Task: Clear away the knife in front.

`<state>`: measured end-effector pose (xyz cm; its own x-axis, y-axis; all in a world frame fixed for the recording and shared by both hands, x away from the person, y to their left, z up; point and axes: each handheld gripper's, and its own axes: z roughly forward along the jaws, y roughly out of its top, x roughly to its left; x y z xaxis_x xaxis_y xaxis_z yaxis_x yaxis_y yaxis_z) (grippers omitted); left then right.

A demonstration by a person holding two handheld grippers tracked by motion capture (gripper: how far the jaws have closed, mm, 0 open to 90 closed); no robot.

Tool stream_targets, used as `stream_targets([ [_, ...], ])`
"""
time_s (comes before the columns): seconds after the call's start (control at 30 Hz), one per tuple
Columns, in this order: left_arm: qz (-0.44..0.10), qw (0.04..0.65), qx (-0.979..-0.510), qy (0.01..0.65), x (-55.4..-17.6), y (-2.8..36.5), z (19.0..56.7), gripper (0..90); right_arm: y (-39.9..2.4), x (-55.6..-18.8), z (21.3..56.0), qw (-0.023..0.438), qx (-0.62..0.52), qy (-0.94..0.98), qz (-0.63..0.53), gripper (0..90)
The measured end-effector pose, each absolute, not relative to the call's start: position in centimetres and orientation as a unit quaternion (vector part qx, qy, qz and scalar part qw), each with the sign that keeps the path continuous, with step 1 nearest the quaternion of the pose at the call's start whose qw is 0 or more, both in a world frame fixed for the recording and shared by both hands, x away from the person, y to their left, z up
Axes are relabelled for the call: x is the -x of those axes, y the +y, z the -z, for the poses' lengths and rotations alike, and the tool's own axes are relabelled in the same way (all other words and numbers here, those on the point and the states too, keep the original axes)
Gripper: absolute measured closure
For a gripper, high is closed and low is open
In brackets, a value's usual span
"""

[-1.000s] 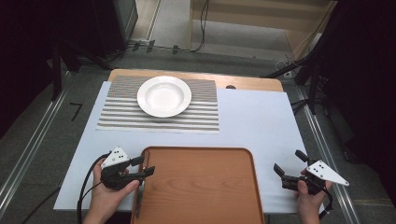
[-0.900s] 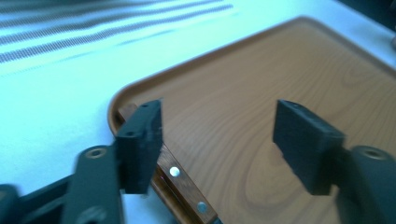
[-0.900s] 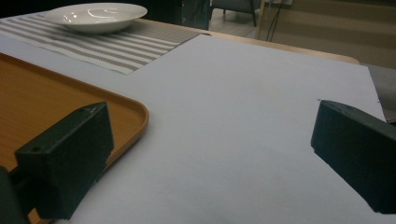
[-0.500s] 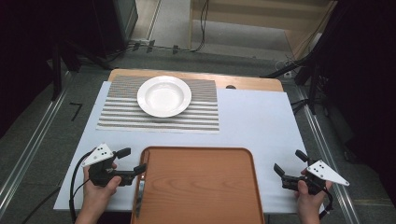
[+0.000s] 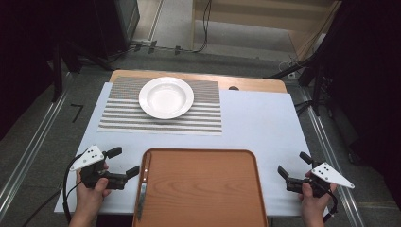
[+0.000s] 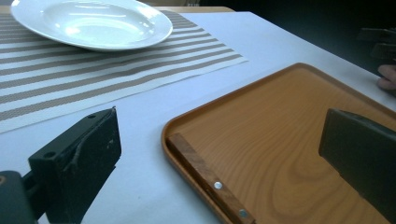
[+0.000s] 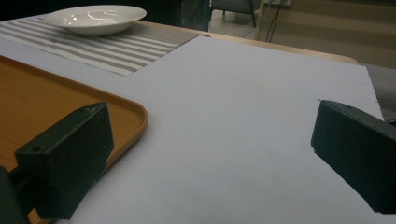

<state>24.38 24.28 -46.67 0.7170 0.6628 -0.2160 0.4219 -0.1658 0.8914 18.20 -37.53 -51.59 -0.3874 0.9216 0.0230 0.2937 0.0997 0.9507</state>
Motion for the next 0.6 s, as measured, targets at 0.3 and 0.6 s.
stream_targets([
  [0.3,-0.127,0.539,-0.745,0.373,-24.8,26.0,47.1,0.0,-37.6,-18.1,51.6,0.316,-0.454,0.669,-0.497,0.0],
  [0.6,-0.144,0.545,-0.732,0.382,-24.6,27.9,47.6,0.0,-37.7,-18.1,51.5,0.316,-0.455,0.667,-0.498,0.0],
])
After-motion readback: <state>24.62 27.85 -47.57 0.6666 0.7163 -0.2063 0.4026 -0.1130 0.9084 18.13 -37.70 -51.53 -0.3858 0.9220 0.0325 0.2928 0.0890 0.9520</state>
